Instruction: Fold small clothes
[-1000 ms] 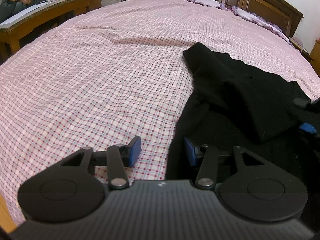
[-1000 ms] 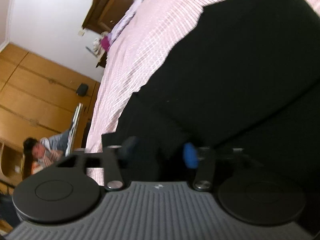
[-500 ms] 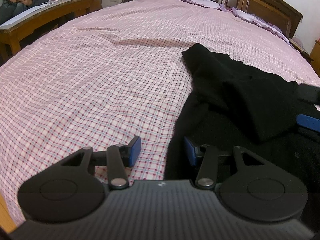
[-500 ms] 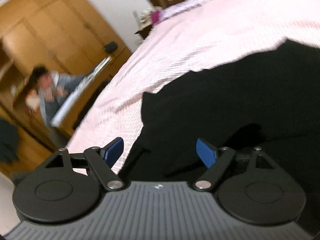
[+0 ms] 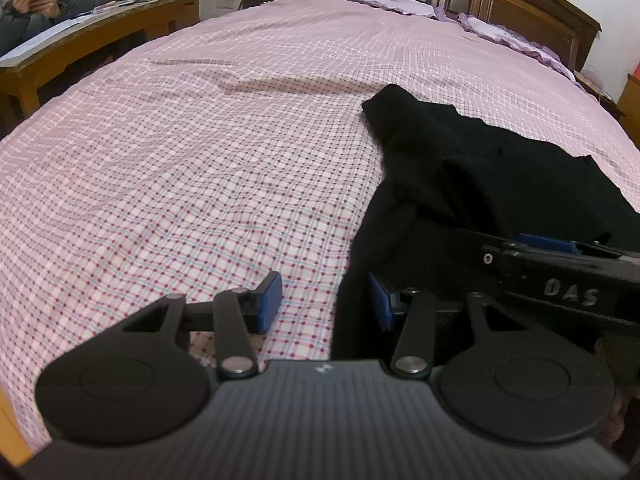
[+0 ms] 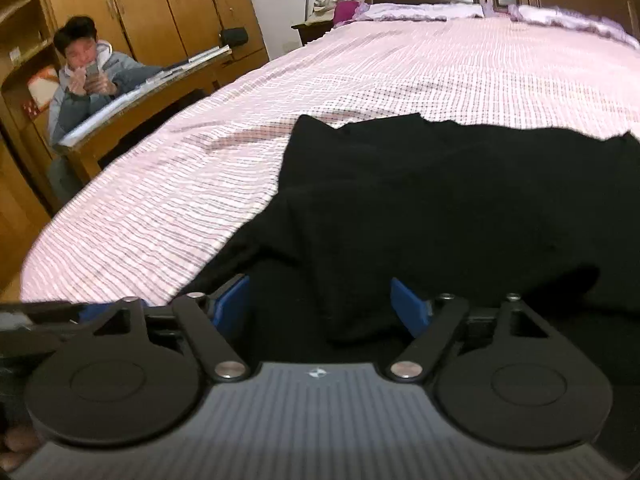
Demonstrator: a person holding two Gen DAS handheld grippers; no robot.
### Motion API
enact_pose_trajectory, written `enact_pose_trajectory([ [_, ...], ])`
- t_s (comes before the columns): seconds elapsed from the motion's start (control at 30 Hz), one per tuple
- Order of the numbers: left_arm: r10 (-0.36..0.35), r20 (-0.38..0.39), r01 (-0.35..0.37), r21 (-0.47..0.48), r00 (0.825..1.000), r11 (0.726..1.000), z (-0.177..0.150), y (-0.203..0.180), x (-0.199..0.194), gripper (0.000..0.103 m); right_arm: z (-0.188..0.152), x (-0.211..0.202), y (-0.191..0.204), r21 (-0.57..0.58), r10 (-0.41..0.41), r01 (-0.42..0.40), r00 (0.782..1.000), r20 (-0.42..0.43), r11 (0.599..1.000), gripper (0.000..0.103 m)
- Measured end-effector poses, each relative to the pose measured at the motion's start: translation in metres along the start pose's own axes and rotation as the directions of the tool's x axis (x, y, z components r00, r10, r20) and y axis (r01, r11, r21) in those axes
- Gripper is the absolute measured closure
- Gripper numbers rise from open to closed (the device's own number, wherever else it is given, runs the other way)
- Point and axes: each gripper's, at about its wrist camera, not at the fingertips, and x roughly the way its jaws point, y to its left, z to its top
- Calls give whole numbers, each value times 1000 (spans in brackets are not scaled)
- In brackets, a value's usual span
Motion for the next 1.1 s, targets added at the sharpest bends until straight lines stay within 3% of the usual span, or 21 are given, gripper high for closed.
enact_pose_trajectory([
  [0.07,-3,-1,3,-8,1000,1000,1,1,-2,54,-3,3,1,-44,-57,57,998,6,997,56],
  [0.13,-1,3,1,-15,1000,1000,2,1,-4,54,-4,4,1,-64,-94,95,995,12,993,70],
  [0.23,-7,15,7,-3,1000,1000,5,-1,-8,54,1,-5,-8,-17,-76,76,997,25,997,92],
  [0.5,-68,93,61,72,993,996,38,-24,-10,54,28,-64,-43,132,-44,22,985,170,991,95],
  [0.73,-99,130,82,130,986,988,67,-54,14,54,48,-121,-99,186,-162,115,952,260,976,95],
  [0.87,-80,133,57,166,988,985,69,-66,35,54,44,-143,-142,250,-250,184,931,265,950,95],
  [1.1,-31,124,7,189,992,982,67,-70,66,53,15,-150,-209,366,-360,272,912,199,890,96],
])
